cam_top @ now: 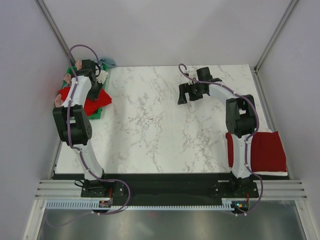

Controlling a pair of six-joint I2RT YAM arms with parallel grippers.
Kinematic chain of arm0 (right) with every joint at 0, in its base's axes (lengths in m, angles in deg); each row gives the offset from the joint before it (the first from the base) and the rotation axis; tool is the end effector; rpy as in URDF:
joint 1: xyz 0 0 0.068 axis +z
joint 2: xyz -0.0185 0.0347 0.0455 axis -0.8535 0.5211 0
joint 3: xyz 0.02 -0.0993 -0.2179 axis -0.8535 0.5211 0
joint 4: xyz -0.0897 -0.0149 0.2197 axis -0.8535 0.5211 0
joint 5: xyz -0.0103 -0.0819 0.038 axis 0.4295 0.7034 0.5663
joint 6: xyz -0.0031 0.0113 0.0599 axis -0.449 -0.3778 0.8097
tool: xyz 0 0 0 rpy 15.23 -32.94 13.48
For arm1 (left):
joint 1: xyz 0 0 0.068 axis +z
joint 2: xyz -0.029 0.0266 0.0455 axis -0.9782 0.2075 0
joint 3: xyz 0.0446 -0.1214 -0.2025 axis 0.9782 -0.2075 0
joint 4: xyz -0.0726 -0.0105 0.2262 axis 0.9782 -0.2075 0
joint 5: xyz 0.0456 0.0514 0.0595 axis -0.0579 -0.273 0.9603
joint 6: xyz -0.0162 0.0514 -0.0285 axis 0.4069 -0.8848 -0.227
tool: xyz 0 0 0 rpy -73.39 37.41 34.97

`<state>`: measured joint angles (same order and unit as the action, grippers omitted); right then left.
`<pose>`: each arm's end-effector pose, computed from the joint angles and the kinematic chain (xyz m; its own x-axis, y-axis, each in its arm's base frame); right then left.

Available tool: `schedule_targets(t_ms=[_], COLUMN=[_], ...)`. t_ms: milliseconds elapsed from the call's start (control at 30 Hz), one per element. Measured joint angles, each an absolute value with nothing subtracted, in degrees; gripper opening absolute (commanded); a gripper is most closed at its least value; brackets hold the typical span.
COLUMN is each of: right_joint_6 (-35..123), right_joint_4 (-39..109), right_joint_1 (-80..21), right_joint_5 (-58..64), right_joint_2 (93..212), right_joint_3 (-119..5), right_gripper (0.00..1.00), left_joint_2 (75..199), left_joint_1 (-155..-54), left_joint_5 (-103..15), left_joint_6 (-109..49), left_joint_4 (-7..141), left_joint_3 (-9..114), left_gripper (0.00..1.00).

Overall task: Fold and stack the t-shirts
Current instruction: Grab the tshirt from the pile

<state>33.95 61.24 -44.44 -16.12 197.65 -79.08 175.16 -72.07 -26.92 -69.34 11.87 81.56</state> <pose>0.4250 0.1284 0.1515 -0.7692 -0.2468 -0.5894 -0.5125 0.7893 0.3382 0.3859 0.0471 0.2272 -0.8788 0.3678 -0.3042 0.2725 0.9099 0.3128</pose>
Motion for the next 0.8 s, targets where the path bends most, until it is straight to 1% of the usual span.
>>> schedule_targets(t_ms=[33, 333, 467, 600, 700, 800], right_joint_6=[34.0, 33.1, 28.5, 25.8, 25.1, 26.6], right_joint_4=[61.2, 61.2, 61.2, 59.9, 59.5, 58.3], right_joint_1=[-44.4, -44.4, -43.6, -42.6, -42.3, -42.3], right_joint_5=[-16.3, -16.1, -12.3, -9.0, -9.4, -9.9], right_joint_2=[197.6, 197.6, 195.8, 190.5, 186.0, 183.0], right_joint_3=[-79.2, -79.2, -79.1, -79.0, -79.8, -80.9], right_gripper=[0.98, 0.98, 0.98, 0.98, 0.98, 0.98], left_joint_2=[175.2, 174.3, 173.4, 171.0, 168.2, 164.6], left_joint_1=[-72.1, -72.0, -72.0, -72.0, -72.1, -72.5], left_joint_5=[-26.7, -26.6, -26.8, -29.0, -32.0, -38.0], left_joint_6=[-69.4, -69.5, -69.4, -69.4, -69.4, -69.5], left_joint_4=[11.9, 11.3, 11.0, 11.8, 12.3, 12.8], left_joint_3=[81.6, 83.4, 91.4, 101.4, 107.5, 110.6], left_gripper=[0.02, 0.02, 0.02, 0.02, 0.02, 0.02])
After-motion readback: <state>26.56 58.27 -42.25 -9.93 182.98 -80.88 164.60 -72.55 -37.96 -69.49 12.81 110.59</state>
